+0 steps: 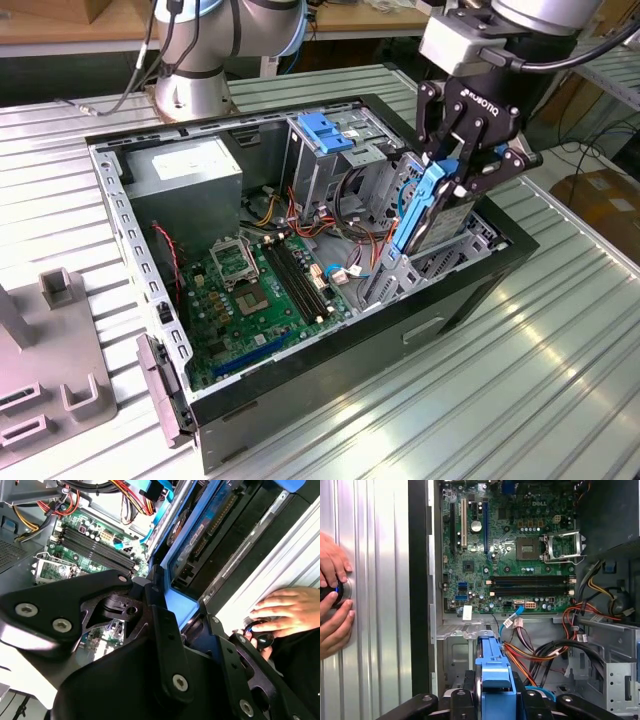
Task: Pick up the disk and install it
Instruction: 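Insert the disk into the insertion slot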
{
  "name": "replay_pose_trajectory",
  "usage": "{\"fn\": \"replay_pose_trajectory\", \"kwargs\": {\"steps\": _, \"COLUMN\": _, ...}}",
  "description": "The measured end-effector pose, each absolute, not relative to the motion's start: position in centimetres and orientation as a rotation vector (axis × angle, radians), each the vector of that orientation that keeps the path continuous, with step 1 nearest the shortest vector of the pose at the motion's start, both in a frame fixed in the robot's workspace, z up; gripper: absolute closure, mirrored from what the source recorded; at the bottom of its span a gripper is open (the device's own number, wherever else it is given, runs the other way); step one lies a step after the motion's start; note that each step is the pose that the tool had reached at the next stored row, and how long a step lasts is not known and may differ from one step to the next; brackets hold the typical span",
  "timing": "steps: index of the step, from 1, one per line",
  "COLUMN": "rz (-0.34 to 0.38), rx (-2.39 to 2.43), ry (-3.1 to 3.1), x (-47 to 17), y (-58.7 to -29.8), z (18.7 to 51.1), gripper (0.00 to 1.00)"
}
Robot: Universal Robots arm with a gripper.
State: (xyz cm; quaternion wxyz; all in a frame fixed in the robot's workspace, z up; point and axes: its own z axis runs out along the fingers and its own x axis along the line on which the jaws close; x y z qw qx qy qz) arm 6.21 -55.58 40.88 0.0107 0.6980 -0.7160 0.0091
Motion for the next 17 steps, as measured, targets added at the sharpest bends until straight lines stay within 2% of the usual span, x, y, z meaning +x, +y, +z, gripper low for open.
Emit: {"fn": "replay_pose_trajectory", "kwargs": {"steps": 17, "rz": 0.026, "rx": 2.177, "ry": -2.233, "x": 6.2, "y": -55.6, "z": 38.5, "gripper": 0.63}}
